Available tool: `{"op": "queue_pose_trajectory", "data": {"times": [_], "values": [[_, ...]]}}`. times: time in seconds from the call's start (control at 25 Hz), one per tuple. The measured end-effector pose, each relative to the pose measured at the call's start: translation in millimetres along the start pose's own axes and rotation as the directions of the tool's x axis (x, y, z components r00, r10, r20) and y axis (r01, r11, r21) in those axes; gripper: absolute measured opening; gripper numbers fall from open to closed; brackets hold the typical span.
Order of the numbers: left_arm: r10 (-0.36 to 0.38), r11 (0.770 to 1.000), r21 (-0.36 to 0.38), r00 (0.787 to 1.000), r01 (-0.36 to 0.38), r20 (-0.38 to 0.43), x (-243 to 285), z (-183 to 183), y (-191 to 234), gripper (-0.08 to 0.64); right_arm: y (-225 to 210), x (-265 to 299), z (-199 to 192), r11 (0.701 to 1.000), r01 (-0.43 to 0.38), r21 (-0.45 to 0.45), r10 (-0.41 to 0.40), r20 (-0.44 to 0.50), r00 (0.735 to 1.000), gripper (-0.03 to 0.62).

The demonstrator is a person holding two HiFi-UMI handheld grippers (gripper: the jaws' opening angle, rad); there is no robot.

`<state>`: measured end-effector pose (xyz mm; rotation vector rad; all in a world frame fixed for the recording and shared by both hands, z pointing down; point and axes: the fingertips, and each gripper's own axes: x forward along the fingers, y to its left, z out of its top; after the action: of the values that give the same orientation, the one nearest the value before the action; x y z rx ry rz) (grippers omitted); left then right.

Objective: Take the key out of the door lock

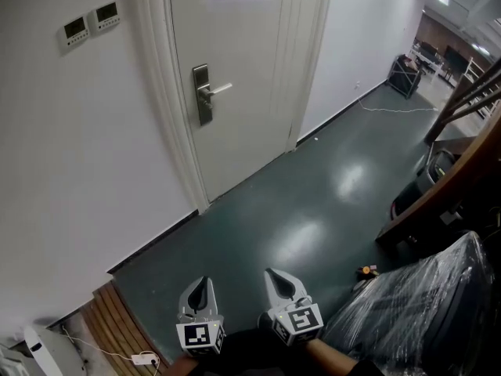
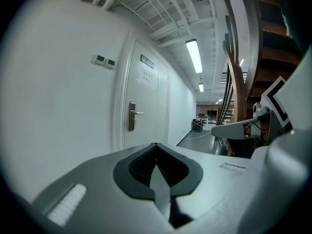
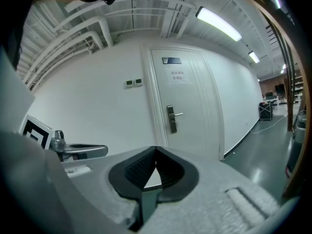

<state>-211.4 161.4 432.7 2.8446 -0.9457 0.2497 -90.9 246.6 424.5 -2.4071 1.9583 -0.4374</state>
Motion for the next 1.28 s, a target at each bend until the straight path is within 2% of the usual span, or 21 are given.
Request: {"op": "queue_pose_trajectory", "data": {"times": [0.24,0.28,0.32,0.36,0.4,0.6,0.72,0.8,0.92,1.12,1.28], "values": [[0.029,0.999,0.025,0.999,-0.03,0.035,30.3,13.7,-24.2,0.022,-36.0,2.6,18.1,1.0,-0.017,-0.016,0.018,0.037,0.999,-0.008],[0.031,0.999,0.025,0.999,-0.032,0.038,35.6,15.9,-30.9,0.074,-42.8,2.6,18.9,1.0,-0.025,-0.013,0.026,0.037,0.999,-0.008],[0.034,0.999,0.026,0.999,-0.035,0.04,40.6,18.3,-37.6,0.094,-49.6,2.5,20.5,0.999,-0.032,-0.008,0.032,0.033,0.999,-0.008],[0.038,0.999,0.028,0.998,-0.039,0.044,45.0,20.6,-44.2,0.094,-56.2,2.4,22.0,0.999,-0.038,-0.002,0.038,0.029,0.999,-0.005],[0.042,0.999,0.031,0.998,-0.044,0.049,49.0,22.5,-50.6,0.092,-62.6,2.8,23.0,0.999,-0.045,0.003,0.045,0.025,0.999,0.039],[0.058,0.997,0.057,0.998,-0.06,0.034,68.6,21.6,-65.5,0.027,-93.8,16.9,24.1,0.998,-0.056,0.033,0.055,0.031,0.998,0.049],[0.073,0.995,0.059,0.997,-0.075,0.026,84.2,23.2,-61.0,0.018,-105.5,29.3,19.9,0.997,-0.066,0.047,0.065,0.025,0.998,0.04],[0.074,0.996,0.054,0.997,-0.075,0.017,99.1,20.4,-57.3,0.018,-113.8,41.6,21.5,0.997,-0.055,0.06,0.055,0.007,0.998,-0.006],[0.065,0.997,0.044,0.998,-0.065,0.006,128.9,17.5,-47.1,0.018,-122.7,66.8,22.9,0.997,-0.066,0.045,0.066,0.008,0.998,-0.006],[0.027,0.998,0.049,0.999,-0.028,0.025,193.5,38.1,-19.8,0.018,-135.2,124.0,41.2,0.998,-0.047,0.04,0.048,-0.006,0.999,-0.006],[-0.009,0.999,0.054,0.999,0.006,0.041,247.4,59.8,7.4,0.018,-139.1,180.1,59.6,0.996,-0.071,0.054,0.072,-0.007,0.997,-0.006]]}}
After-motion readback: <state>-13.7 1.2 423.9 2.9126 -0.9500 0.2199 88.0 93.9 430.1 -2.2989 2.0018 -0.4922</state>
